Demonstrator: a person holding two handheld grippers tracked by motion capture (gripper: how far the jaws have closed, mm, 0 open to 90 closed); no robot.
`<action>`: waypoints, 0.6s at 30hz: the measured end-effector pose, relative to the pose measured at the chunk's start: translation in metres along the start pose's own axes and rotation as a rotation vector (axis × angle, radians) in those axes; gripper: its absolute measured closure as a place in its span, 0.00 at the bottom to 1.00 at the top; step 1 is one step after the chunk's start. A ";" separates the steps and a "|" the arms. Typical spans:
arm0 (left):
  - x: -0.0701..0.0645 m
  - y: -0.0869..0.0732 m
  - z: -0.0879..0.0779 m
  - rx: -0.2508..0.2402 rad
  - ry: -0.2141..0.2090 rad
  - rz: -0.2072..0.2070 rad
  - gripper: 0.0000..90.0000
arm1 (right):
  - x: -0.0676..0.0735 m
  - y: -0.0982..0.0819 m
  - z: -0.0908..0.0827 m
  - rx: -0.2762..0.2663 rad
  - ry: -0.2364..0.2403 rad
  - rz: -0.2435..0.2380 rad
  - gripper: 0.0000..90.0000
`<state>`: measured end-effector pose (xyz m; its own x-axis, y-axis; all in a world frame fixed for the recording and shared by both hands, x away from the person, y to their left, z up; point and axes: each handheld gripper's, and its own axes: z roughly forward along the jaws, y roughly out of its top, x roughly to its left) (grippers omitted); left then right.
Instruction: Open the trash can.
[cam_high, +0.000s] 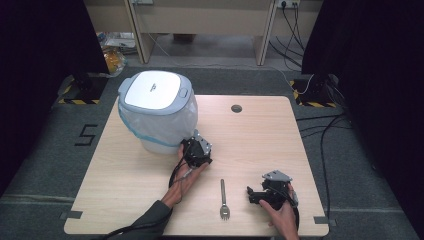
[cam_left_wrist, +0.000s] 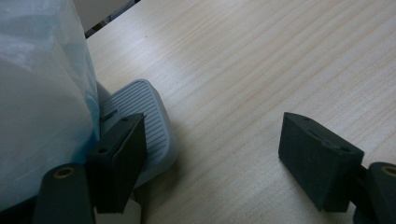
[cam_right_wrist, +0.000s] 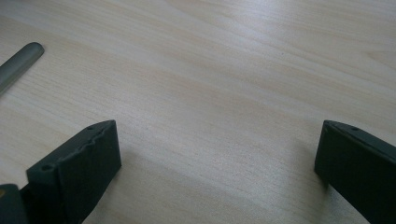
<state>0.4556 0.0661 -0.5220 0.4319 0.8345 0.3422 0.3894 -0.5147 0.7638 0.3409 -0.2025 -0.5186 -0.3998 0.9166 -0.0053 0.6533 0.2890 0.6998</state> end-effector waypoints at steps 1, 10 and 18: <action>0.000 0.000 0.000 0.003 -0.002 -0.002 0.26 | 0.000 0.000 0.000 0.000 0.000 0.001 0.01; 0.003 0.001 0.001 0.006 -0.029 -0.013 0.28 | 0.000 0.000 0.000 0.000 0.002 -0.003 0.01; 0.007 0.002 0.003 0.016 -0.048 -0.025 0.28 | 0.001 0.000 0.000 0.001 0.002 0.002 0.01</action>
<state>0.4619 0.0700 -0.5199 0.4605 0.8368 0.2963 0.4129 -0.4973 0.7630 0.3402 -0.2019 -0.5186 -0.3996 0.9167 -0.0028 0.6545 0.2875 0.6992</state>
